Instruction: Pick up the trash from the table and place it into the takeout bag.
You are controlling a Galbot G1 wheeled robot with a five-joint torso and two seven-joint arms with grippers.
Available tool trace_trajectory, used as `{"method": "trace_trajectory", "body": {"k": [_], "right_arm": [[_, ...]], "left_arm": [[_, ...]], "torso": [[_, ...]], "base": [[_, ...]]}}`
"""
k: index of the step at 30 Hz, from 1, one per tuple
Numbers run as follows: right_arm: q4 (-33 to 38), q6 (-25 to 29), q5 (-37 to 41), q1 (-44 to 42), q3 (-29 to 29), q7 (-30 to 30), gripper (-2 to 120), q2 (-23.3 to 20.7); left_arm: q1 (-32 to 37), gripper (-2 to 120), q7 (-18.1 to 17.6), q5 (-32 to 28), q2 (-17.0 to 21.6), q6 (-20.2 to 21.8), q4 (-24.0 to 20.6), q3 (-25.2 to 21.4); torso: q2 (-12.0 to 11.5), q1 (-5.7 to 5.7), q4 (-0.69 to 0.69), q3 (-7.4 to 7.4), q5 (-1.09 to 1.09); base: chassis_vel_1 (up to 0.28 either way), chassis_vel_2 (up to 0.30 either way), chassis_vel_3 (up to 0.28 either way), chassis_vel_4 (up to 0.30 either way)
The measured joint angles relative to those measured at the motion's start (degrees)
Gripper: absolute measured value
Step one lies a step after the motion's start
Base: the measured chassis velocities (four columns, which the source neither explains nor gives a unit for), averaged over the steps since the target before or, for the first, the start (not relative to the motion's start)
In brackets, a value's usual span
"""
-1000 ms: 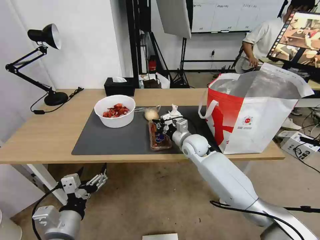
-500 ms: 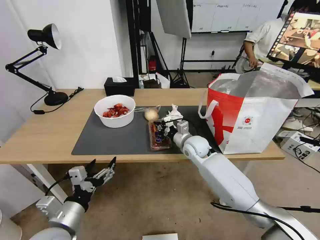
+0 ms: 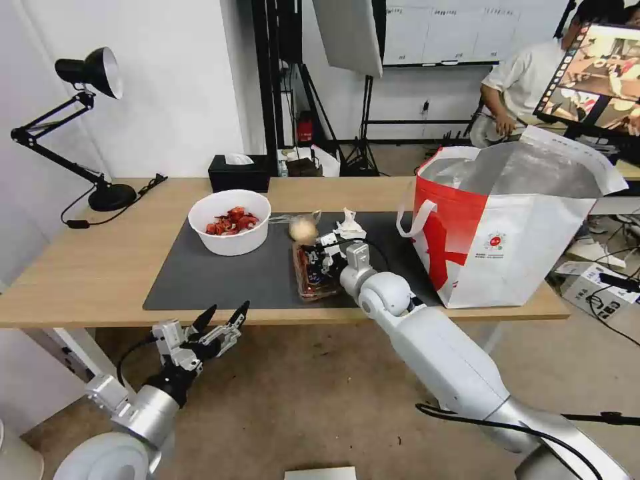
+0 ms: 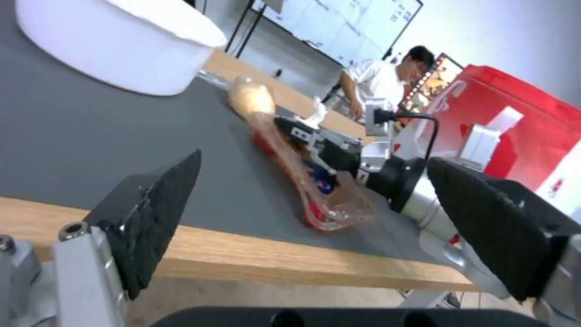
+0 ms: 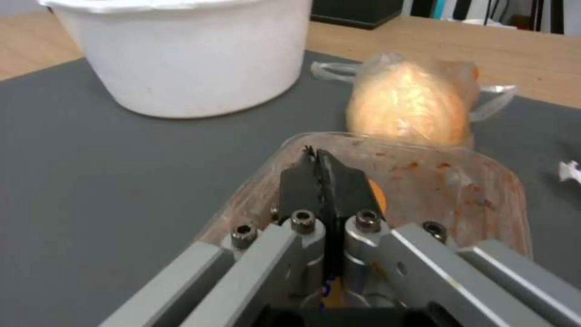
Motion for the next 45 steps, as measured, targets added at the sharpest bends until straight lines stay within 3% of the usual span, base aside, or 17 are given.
{"method": "trace_trajectory", "body": {"k": [21, 24, 28, 45], "right_arm": [[1.92, -0.5, 0.03, 1.58, -0.93, -1.87, 0, -2.62], [-0.72, -0.28, -0.9, 3.28, -1.06, -8.58, 0, -4.15], [-2.02, 0.29, -1.38, 4.15, -1.03, -11.51, 0, -5.02], [-3.3, 0.36, -1.34, 5.47, -1.34, -12.77, 0, -5.44]], "left_arm": [[-6.12, 100, 0.7, -5.31, 3.97, -0.06, 3.54, 3.58], [-10.93, 100, -1.01, -10.4, 6.07, 2.04, 6.65, 7.4], [-16.31, 100, -2.94, -17.3, 6.98, 4.15, 9.44, 9.25], [-24.89, 100, -3.07, -22.79, 8.73, 7.18, 14.26, 14.88]], "torso": [[0.0, 0.0, 0.0, 0.0, 0.01], [0.0, 0.0, 0.0, 0.0, 0.0], [0.0, 0.0, -0.01, 0.0, 0.01], [0.0, 0.0, -0.01, 0.0, 0.0]], "base": [[0.0, 0.0, 0.0, 0.0], [0.0, 0.0, 0.0, 0.0], [0.0, 0.0, 0.0, 0.0], [0.0, 0.0, 0.0, 0.0]]}}
